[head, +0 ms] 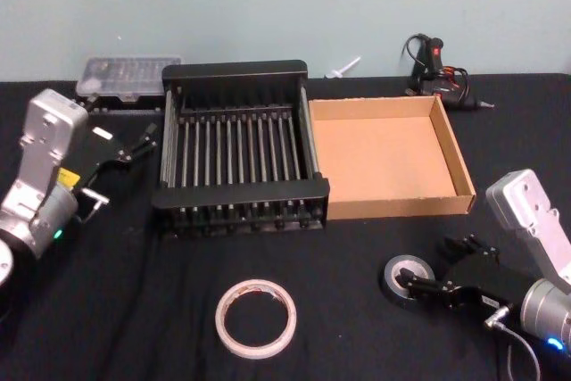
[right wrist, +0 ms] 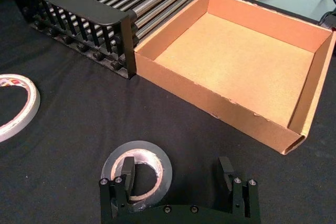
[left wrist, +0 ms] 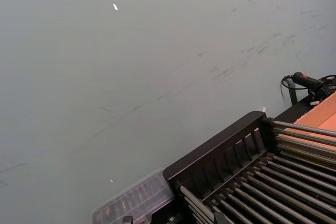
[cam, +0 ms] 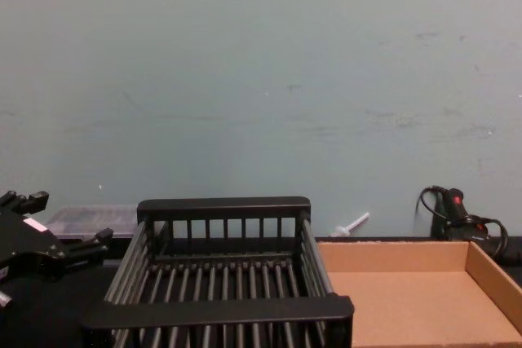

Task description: Pick up the white tape and place it into the black box , Pick up the silver tape and place it into the brown box.

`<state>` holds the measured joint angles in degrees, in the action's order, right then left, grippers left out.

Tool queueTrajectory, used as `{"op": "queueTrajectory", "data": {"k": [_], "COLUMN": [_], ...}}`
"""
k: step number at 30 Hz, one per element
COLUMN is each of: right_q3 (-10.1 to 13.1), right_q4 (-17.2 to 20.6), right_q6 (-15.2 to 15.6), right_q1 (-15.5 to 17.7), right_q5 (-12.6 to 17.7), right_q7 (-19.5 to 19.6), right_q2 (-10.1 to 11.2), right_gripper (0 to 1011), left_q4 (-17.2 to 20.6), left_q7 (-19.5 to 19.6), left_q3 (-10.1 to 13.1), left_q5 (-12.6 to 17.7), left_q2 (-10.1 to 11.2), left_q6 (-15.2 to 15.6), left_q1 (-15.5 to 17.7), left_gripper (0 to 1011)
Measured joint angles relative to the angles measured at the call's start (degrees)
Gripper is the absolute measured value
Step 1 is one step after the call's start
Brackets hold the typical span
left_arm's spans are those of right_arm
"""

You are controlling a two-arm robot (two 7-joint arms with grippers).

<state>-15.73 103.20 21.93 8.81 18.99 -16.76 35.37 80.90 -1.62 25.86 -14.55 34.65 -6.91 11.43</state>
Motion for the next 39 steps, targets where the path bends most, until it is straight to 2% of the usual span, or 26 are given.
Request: {"op": "queueTrajectory", "data": {"k": [13, 25, 31, 32, 33, 36, 38, 39], "right_q3": [0.4, 0.4, 0.3, 0.3, 0.3, 0.3, 0.3, 0.3], "right_q4": [-1.3, -1.2, -1.2, -1.2, -1.2, -1.2, -1.2, -1.2], "right_q6": [0.4, 0.4, 0.4, 0.4, 0.4, 0.4, 0.4, 0.4], "right_q1": [-0.3, -0.3, -0.3, -0.3, -0.3, -0.3, -0.3, -0.3], "right_q5": [-1.8, -1.7, -1.6, -1.6, -1.6, -1.5, -1.5, -1.5], "right_q7": [-0.4, -0.4, -0.4, -0.4, -0.4, -0.4, -0.4, -0.4], "right_q2": [-2.0, -1.8, -1.8, -1.7, -1.7, -1.7, -1.7, -1.7], "right_gripper": [1000, 992, 862, 802, 802, 691, 651, 594], "left_q4": [0.0, 0.0, 0.0, 0.0, 0.0, 0.0, 0.0, 0.0], "left_q7": [0.0, 0.0, 0.0, 0.0, 0.0, 0.0, 0.0, 0.0], "left_q3": [0.0, 0.0, 0.0, 0.0, 0.0, 0.0, 0.0, 0.0], "left_q5": [0.0, 0.0, 0.0, 0.0, 0.0, 0.0, 0.0, 0.0], "left_q2": [0.0, 0.0, 0.0, 0.0, 0.0, 0.0, 0.0, 0.0], "left_q6": [0.0, 0.0, 0.0, 0.0, 0.0, 0.0, 0.0, 0.0], "left_q1": [0.0, 0.0, 0.0, 0.0, 0.0, 0.0, 0.0, 0.0], "left_gripper": [1001, 1001, 1001, 1001, 1001, 1002, 1001, 1001]}}
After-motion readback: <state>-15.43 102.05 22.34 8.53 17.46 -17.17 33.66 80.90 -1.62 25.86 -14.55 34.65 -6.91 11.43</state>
